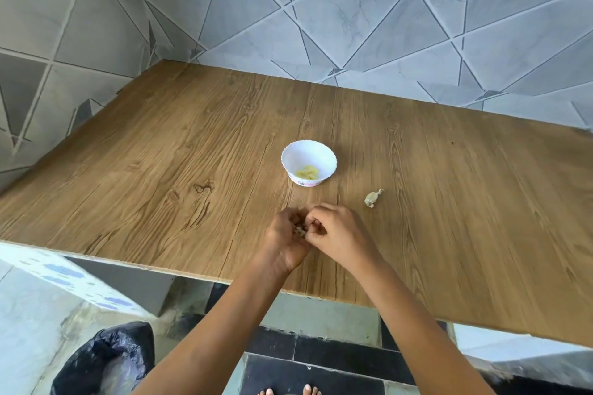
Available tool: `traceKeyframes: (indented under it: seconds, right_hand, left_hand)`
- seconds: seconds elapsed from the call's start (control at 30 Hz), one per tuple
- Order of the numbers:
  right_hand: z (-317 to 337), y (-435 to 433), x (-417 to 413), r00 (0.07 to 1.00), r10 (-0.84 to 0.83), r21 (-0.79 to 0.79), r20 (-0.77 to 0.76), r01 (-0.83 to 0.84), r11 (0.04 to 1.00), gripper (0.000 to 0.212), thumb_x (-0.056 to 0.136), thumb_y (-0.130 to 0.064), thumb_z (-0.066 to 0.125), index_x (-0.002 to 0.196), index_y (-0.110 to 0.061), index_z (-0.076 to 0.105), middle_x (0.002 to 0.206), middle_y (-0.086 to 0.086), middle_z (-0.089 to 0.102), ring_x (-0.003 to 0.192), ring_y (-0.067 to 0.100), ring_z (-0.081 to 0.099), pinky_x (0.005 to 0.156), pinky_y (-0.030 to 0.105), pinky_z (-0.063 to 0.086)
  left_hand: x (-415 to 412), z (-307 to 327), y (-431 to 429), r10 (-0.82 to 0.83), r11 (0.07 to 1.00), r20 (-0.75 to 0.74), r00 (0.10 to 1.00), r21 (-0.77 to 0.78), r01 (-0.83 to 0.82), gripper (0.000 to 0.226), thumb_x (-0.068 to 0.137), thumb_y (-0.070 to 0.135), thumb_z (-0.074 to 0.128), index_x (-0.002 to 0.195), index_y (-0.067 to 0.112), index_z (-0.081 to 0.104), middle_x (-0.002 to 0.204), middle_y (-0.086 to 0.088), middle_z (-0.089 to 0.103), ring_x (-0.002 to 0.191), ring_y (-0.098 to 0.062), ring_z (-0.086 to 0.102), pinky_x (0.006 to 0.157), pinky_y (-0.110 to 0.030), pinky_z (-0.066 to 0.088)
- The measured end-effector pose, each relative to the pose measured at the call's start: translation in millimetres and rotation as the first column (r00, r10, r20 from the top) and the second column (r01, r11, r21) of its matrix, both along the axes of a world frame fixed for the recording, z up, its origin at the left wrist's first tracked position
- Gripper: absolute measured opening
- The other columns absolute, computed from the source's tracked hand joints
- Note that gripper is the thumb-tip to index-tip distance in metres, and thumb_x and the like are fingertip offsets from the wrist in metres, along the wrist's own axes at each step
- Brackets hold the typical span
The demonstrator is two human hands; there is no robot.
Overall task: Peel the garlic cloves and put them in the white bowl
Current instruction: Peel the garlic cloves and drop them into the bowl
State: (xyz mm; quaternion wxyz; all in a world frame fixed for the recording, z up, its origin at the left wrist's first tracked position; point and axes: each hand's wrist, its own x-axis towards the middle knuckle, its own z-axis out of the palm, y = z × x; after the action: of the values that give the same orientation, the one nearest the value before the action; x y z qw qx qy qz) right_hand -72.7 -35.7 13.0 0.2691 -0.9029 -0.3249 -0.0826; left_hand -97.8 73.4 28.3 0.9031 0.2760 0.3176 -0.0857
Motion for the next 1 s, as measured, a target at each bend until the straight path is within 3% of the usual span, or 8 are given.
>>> traceKeyframes:
  seconds: [0.13, 0.2, 0.27, 0.4, 0.53, 0.7, 0.77, 1.0]
  right_hand:
    - [-3.1, -1.4, -0.6, 0.999, -0.027, 0.063, -0.039, 0.029, 0.998, 0.009, 0.073, -0.012, 0.073, 0.07, -0.01, 0.066, 0.074, -0.001, 0.065, 0.063, 0.018, 0.061, 0.056, 0.036, 0.053]
    - [-2.0, -2.5, -1.5, 0.999, 0.024, 0.114, -0.032, -0.02, 0.993, 0.003, 0.078, -0.009, 0.069, 0.08, -0.01, 0.071, 0.085, 0.0, 0.07, 0.072, 0.017, 0.066, 0.063, 0.034, 0.055]
    - [-0.1, -2.9, -4.1, 0.998, 0.056, 0.108, -0.029, -0.052, 0.993, 0.017, 0.08, -0.002, 0.065, 0.092, -0.012, 0.072, 0.092, 0.0, 0.072, 0.079, 0.018, 0.068, 0.069, 0.032, 0.056]
    - [3.2, -1.5, -6.8, 0.999, 0.046, 0.122, 0.003, -0.046, 0.992, 0.009, 0.081, -0.016, 0.064, 0.085, -0.015, 0.072, 0.084, -0.005, 0.072, 0.071, 0.015, 0.067, 0.06, 0.035, 0.055]
    - [4.1, -6.5, -7.5, 0.998, 0.031, 0.225, -0.055, -0.017, 0.974, 0.019, 0.086, -0.024, 0.058, 0.091, -0.014, 0.072, 0.09, -0.005, 0.072, 0.078, 0.012, 0.067, 0.066, 0.035, 0.056]
    - [6.2, -28.3, -10.0, 0.978, -0.01, 0.388, -0.209, 0.093, 0.917, 0.016, 0.087, -0.006, 0.064, 0.099, -0.009, 0.072, 0.094, -0.009, 0.07, 0.086, -0.002, 0.065, 0.073, 0.008, 0.048]
    - [4.7, -38.8, -10.3, 0.97, -0.048, 0.42, -0.24, 0.148, 0.896, 0.016, 0.087, -0.003, 0.064, 0.1, -0.008, 0.072, 0.092, -0.007, 0.071, 0.084, -0.003, 0.065, 0.072, 0.007, 0.048]
    - [-20.5, -66.4, -16.1, 0.933, -0.171, 0.265, -0.316, 0.26, 0.928, 0.017, 0.087, -0.006, 0.064, 0.102, -0.009, 0.07, 0.088, -0.004, 0.07, 0.078, -0.003, 0.063, 0.069, 0.004, 0.045]
  left_hand:
    - [0.6, -0.3, -1.0, 0.0, 1.0, -0.001, 1.0, -0.018, 0.0, 0.044, 0.1, 0.012, 0.03, 0.069, -0.001, 0.057, 0.049, -0.008, 0.059, 0.038, -0.014, 0.056, 0.039, -0.016, 0.046]
    - [-0.1, -2.0, -0.9, 0.004, 1.0, -0.005, 1.0, -0.022, -0.004, 0.039, 0.1, 0.012, 0.031, 0.072, 0.0, 0.055, 0.048, -0.006, 0.059, 0.037, -0.012, 0.055, 0.041, -0.018, 0.047]
    - [-1.2, -3.1, -0.1, -0.001, 1.0, -0.002, 1.0, -0.018, 0.001, 0.038, 0.1, 0.013, 0.032, 0.074, 0.001, 0.056, 0.048, -0.006, 0.059, 0.038, -0.012, 0.057, 0.045, -0.02, 0.049]
    - [-2.2, -0.3, 0.7, -0.009, 0.999, 0.007, 1.0, -0.04, 0.01, 0.042, 0.101, 0.013, 0.028, 0.078, -0.002, 0.058, 0.049, -0.008, 0.061, 0.037, -0.012, 0.057, 0.039, -0.017, 0.046]
    - [-1.5, -2.8, 0.1, -0.006, 0.998, -0.009, 1.0, -0.067, 0.006, 0.036, 0.1, 0.015, 0.033, 0.077, -0.001, 0.056, 0.064, -0.013, 0.058, 0.059, -0.021, 0.06, 0.062, -0.03, 0.053]
    - [-0.6, -6.1, -1.5, -0.027, 0.992, -0.01, 1.0, -0.121, 0.026, 0.039, 0.1, 0.016, 0.034, 0.081, -0.005, 0.059, 0.078, -0.017, 0.06, 0.078, -0.024, 0.059, 0.071, -0.031, 0.055]
    - [-0.1, -6.2, 0.0, -0.042, 0.991, 0.002, 0.999, -0.127, 0.042, 0.04, 0.101, 0.016, 0.032, 0.084, -0.007, 0.061, 0.081, -0.018, 0.063, 0.083, -0.025, 0.06, 0.078, -0.031, 0.053]
    - [-0.2, -10.6, 19.0, 0.007, 0.995, 0.002, 1.0, -0.104, -0.007, 0.038, 0.1, 0.015, 0.031, 0.086, -0.006, 0.06, 0.088, -0.018, 0.062, 0.087, -0.025, 0.059, 0.09, -0.033, 0.047]
